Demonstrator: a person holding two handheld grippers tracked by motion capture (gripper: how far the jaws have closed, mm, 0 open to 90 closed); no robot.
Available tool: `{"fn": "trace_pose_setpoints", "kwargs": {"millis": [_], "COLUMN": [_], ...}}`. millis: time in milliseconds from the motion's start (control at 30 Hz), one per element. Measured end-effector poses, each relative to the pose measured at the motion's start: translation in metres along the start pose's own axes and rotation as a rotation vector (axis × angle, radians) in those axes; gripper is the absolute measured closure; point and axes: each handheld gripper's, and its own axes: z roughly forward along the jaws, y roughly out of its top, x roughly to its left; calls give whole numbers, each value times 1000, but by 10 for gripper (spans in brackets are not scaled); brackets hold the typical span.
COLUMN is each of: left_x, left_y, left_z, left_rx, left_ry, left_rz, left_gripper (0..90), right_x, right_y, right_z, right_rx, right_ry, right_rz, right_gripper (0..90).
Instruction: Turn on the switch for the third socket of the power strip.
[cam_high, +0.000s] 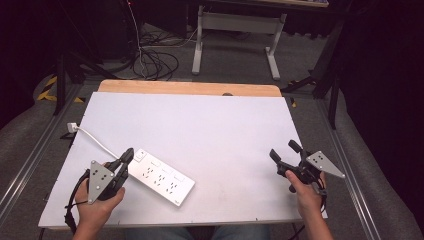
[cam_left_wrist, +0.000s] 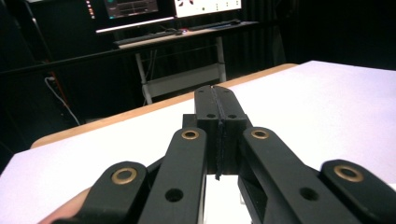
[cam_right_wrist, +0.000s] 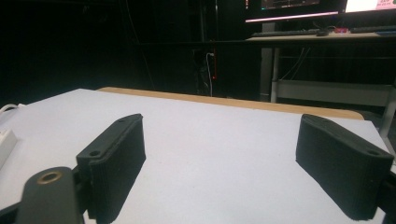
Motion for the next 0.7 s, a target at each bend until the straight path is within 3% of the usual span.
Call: {"fn": "trace_pose_setpoints", "kwargs": {"millis": [200,700], "left_x": [-7,-32], "left_y": [0,1], "left_z": [7,23], "left_rx": [16,103], "left_ry": [-40,-174], "left_rz": [8,120], "left_gripper": [899,899], "right_x": [0,0], "right_y": [0,0], "right_z": [1,1], "right_rx": [0,-3], "right_ry": [2,1], "right_rz": [0,1], "right_gripper": [159,160]}}
